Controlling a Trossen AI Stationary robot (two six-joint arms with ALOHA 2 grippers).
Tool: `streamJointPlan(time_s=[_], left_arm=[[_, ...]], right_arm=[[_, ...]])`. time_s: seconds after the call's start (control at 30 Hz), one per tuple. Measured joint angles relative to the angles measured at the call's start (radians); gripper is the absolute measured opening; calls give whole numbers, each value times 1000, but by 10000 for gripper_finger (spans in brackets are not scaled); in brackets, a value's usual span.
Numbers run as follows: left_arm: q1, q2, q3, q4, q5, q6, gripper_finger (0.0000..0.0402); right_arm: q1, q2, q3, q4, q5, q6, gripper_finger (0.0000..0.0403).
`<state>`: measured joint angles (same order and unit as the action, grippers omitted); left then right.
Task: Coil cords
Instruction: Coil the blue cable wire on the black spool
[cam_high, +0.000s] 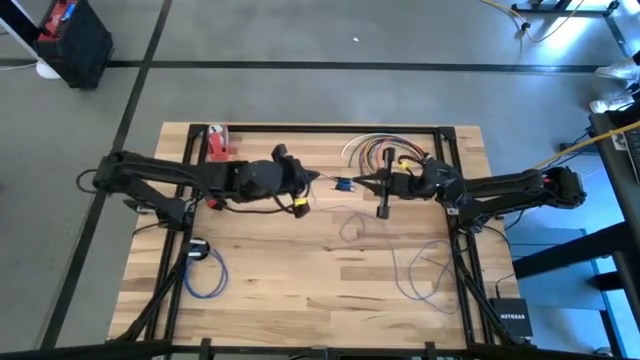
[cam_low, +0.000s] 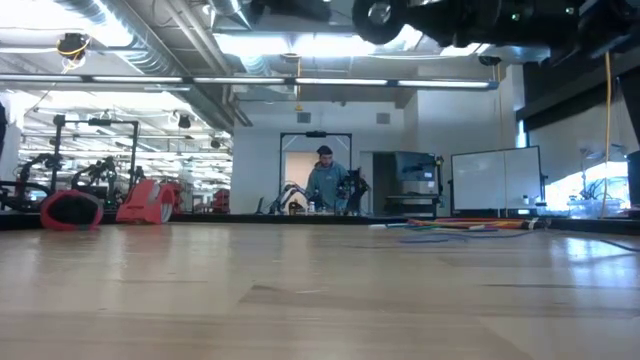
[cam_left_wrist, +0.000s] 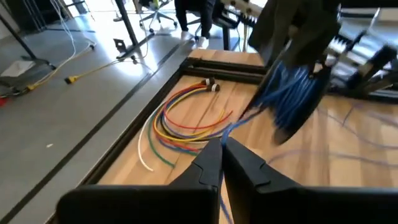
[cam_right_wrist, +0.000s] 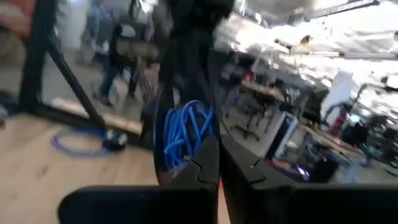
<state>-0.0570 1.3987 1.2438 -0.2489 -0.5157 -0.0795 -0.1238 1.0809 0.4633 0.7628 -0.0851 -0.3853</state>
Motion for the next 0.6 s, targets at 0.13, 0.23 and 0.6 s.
streamJointPlan(time_s=[0.13, 0.23, 0.6], left_arm=[[-2, -13, 0, 23, 6, -50, 4], [-2, 7, 0, 104, 32, -76, 6], [0, 197, 0, 315, 39, -51, 7]], right_arm=[[0, 0, 26, -124, 148, -62, 7], [0, 1, 38, -168, 223, -94, 7], [-1, 71, 50, -181, 306, -86, 3]])
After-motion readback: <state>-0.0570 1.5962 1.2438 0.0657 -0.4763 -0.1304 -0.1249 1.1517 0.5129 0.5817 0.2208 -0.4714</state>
